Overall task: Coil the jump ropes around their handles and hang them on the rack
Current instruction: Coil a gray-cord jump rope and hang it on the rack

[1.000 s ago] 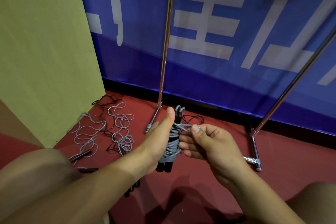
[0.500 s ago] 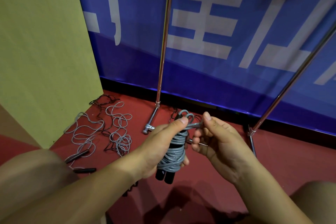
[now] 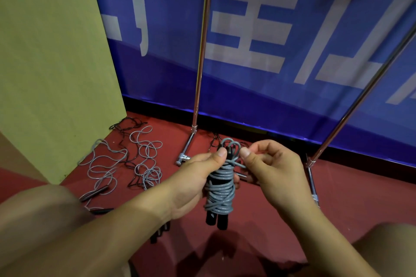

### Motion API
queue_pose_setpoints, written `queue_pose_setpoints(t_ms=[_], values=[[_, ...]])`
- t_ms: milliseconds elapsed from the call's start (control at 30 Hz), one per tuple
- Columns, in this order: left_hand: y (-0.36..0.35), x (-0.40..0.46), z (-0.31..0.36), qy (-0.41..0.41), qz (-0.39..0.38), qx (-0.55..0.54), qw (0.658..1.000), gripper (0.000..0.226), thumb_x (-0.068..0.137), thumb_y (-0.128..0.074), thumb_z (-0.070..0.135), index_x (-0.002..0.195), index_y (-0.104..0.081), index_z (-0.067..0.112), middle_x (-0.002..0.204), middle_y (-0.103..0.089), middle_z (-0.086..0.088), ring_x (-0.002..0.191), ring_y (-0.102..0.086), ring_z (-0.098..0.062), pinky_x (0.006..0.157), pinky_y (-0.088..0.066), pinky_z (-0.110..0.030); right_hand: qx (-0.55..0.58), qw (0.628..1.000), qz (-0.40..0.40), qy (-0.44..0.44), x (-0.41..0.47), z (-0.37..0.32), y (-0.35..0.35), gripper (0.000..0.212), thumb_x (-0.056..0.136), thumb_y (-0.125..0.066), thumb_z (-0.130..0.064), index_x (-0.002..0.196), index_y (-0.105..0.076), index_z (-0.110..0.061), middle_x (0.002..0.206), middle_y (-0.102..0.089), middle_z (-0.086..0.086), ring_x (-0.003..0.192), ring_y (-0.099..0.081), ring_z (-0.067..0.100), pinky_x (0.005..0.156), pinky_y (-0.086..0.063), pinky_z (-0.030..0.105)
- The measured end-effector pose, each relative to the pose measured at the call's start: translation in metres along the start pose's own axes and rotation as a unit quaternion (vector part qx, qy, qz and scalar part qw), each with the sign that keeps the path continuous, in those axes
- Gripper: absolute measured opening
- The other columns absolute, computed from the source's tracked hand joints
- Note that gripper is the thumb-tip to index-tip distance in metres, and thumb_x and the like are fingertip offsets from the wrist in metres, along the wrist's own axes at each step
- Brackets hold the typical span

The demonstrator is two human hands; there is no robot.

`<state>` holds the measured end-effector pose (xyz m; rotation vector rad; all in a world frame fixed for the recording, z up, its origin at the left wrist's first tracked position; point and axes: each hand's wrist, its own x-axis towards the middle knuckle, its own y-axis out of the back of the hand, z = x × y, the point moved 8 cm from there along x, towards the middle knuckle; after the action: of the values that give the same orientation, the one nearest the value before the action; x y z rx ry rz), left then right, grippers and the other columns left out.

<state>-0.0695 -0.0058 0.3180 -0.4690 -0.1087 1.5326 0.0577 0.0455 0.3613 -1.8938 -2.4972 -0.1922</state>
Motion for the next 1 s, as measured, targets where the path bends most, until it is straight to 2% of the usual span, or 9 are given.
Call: queue_pose_setpoints(t_ms=[100, 167, 300, 467, 600, 767, 1000], values=[[-0.001, 0.0, 0.0, -0.008, -0.005, 0.012, 1.0, 0.046, 0.085, -0.057, 0.044, 0.112, -0.063, 0.007, 0.077, -0.065, -0.011, 0.069, -0.064, -0.022, 0.064, -0.053, -0.03, -0.033, 0.999, 0.008, 0.012, -0.001, -0.003, 0.002, 0.02, 0.085, -0.074, -0.023, 0.079, -0.061, -0.009, 0.049, -0.059, 0.002, 0.04, -0.044, 0.015, 0.043, -0.037, 0.026], [-0.003, 0.001, 0.001, -0.022, -0.021, 0.052, 0.998, 0.041, 0.087, -0.058, 0.042, 0.113, -0.062, 0.01, 0.076, -0.064, -0.011, 0.067, -0.062, -0.02, 0.063, -0.052, -0.03, -0.002, 1.0, 0.01, -0.004, -0.002, -0.003, 0.003, 0.021, 0.083, -0.074, -0.022, 0.08, -0.062, -0.005, 0.047, -0.058, -0.001, 0.039, -0.045, 0.012, 0.042, -0.038, 0.025], [-0.006, 0.002, 0.002, -0.037, -0.023, 0.093, 0.995, 0.027, 0.095, -0.057, 0.033, 0.109, -0.062, 0.01, 0.074, -0.062, -0.008, 0.066, -0.06, -0.018, 0.063, -0.052, -0.028, 0.099, 0.992, -0.009, -0.072, -0.004, 0.004, 0.002, 0.025, 0.074, -0.068, -0.032, 0.077, -0.067, -0.007, 0.059, -0.063, 0.004, 0.047, -0.052, 0.01, 0.05, -0.049, 0.025], [0.003, 0.007, 0.008, -0.077, 0.023, 0.111, 0.991, 0.023, 0.101, -0.053, 0.025, 0.116, -0.063, 0.01, 0.083, -0.059, -0.01, 0.071, -0.059, -0.017, 0.066, -0.053, -0.032, 0.191, 0.973, -0.078, -0.103, -0.006, 0.007, -0.006, 0.021, 0.086, -0.059, -0.007, 0.105, -0.066, -0.004, 0.082, -0.072, 0.007, 0.062, -0.063, 0.013, 0.062, -0.057, 0.026], [0.002, 0.006, 0.008, -0.087, 0.01, 0.124, 0.988, 0.021, 0.101, -0.054, 0.022, 0.117, -0.064, 0.012, 0.091, -0.064, -0.006, 0.074, -0.06, -0.015, 0.068, -0.055, -0.031, 0.185, 0.975, -0.076, -0.096, -0.006, 0.009, -0.007, 0.022, 0.085, -0.06, -0.007, 0.107, -0.063, -0.002, 0.084, -0.073, 0.01, 0.063, -0.065, 0.014, 0.063, -0.058, 0.026], [0.001, 0.004, 0.004, -0.077, -0.002, 0.144, 0.987, 0.016, 0.102, -0.052, 0.027, 0.109, -0.063, 0.017, 0.076, -0.063, -0.006, 0.068, -0.061, -0.019, 0.067, -0.053, -0.035, 0.156, 0.982, -0.052, -0.094, -0.004, 0.011, -0.005, 0.025, 0.074, -0.065, -0.018, 0.097, -0.071, -0.009, 0.07, -0.07, 0.008, 0.06, -0.063, 0.012, 0.061, -0.057, 0.024], [-0.002, 0.005, -0.001, -0.068, -0.039, 0.145, 0.986, 0.017, 0.102, -0.05, 0.029, 0.111, -0.061, 0.019, 0.077, -0.063, -0.007, 0.069, -0.062, -0.021, 0.067, -0.053, -0.034, 0.145, 0.983, -0.039, -0.102, -0.006, 0.014, -0.007, 0.028, 0.074, -0.067, -0.026, 0.096, -0.075, -0.01, 0.085, -0.072, 0.012, 0.073, -0.065, 0.017, 0.062, -0.056, 0.027]])
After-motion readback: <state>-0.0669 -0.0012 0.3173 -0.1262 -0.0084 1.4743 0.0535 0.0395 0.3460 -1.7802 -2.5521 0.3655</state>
